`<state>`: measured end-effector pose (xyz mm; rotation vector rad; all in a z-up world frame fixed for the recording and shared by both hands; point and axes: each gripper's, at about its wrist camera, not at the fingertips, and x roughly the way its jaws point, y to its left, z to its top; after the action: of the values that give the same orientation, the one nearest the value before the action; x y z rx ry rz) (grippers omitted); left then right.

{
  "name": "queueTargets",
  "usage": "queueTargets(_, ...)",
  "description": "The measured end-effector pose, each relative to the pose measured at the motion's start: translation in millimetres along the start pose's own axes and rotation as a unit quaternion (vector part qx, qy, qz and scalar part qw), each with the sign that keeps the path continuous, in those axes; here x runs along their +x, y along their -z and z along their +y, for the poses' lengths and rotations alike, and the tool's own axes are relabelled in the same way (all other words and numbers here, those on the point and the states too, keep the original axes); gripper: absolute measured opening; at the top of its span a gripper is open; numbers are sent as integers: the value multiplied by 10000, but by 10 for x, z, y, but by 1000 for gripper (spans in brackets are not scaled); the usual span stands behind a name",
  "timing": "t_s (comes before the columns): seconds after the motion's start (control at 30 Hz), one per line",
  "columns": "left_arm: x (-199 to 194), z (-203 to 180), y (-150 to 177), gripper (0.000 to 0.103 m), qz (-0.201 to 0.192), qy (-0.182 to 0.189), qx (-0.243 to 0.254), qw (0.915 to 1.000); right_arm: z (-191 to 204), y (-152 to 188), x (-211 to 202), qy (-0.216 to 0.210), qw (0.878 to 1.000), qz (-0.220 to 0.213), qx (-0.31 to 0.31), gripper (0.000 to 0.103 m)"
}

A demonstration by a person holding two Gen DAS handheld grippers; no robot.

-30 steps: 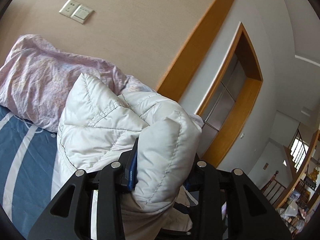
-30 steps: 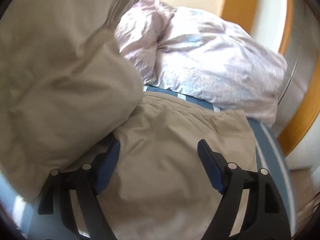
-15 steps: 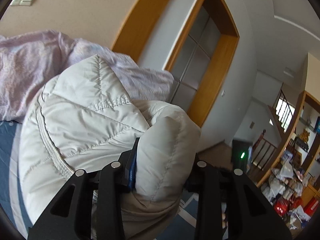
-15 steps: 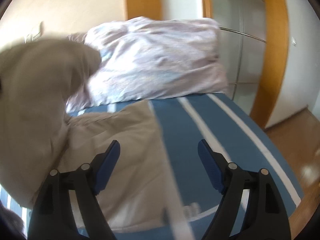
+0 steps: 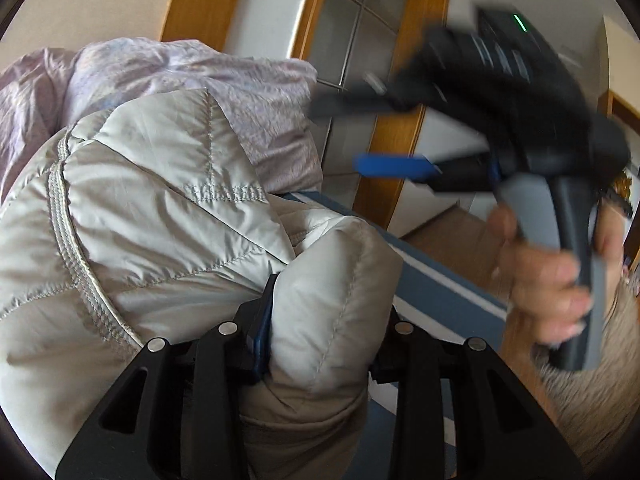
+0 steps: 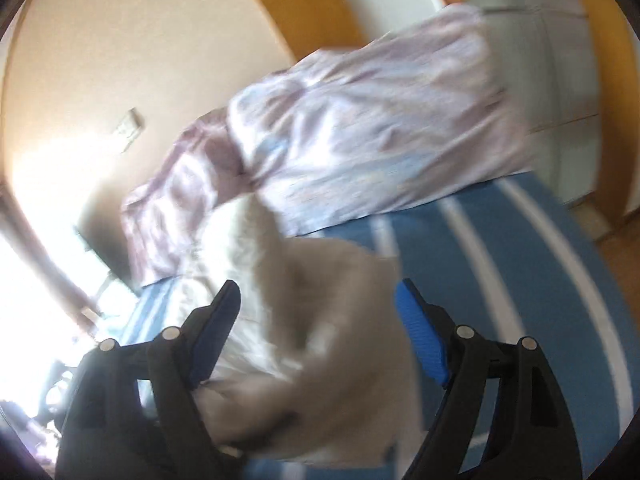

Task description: Fold large clothes

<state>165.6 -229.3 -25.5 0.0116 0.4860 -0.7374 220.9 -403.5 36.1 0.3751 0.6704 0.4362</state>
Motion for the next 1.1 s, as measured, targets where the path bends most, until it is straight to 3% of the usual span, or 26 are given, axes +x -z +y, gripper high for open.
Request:
queueTargets(0.4, 151, -129, 192, 36, 238, -84, 374, 9990, 150, -163, 802, 29, 9949, 1007, -53, 72)
queueTargets(0.43, 160, -127, 199, 36, 247, -98, 410, 9988, 137, -149, 860, -35, 9938, 1107, -14, 68)
queueTargets(0.57, 154, -162, 248, 36, 240, -172, 573, 9979, 44, -75, 930, -159, 9930, 1162, 152, 32)
queueTargets(0.63, 79, -191, 274, 36, 233, -162, 610, 9977, -15, -57, 926, -231, 9927, 1154, 267, 24)
queueTargets(0.8, -359, -192, 300, 41, 224, 68, 774, 9967, -57, -36, 883, -120, 9940, 1070, 207, 17)
queueTargets(0.93, -890, 42, 163, 48, -12, 304, 544, 9981, -76, -21, 850, 69, 9951, 974, 124, 16)
queueTargets(1.0, -1066, 265, 0, 59, -278, 86, 363, 9989, -69, -5, 846, 165, 9954, 940, 62, 16)
queueTargets(1.1, -1087, 764, -276, 60, -551, -619, 99, 9965, -40, 38, 840, 385, 9954, 876, -98, 16)
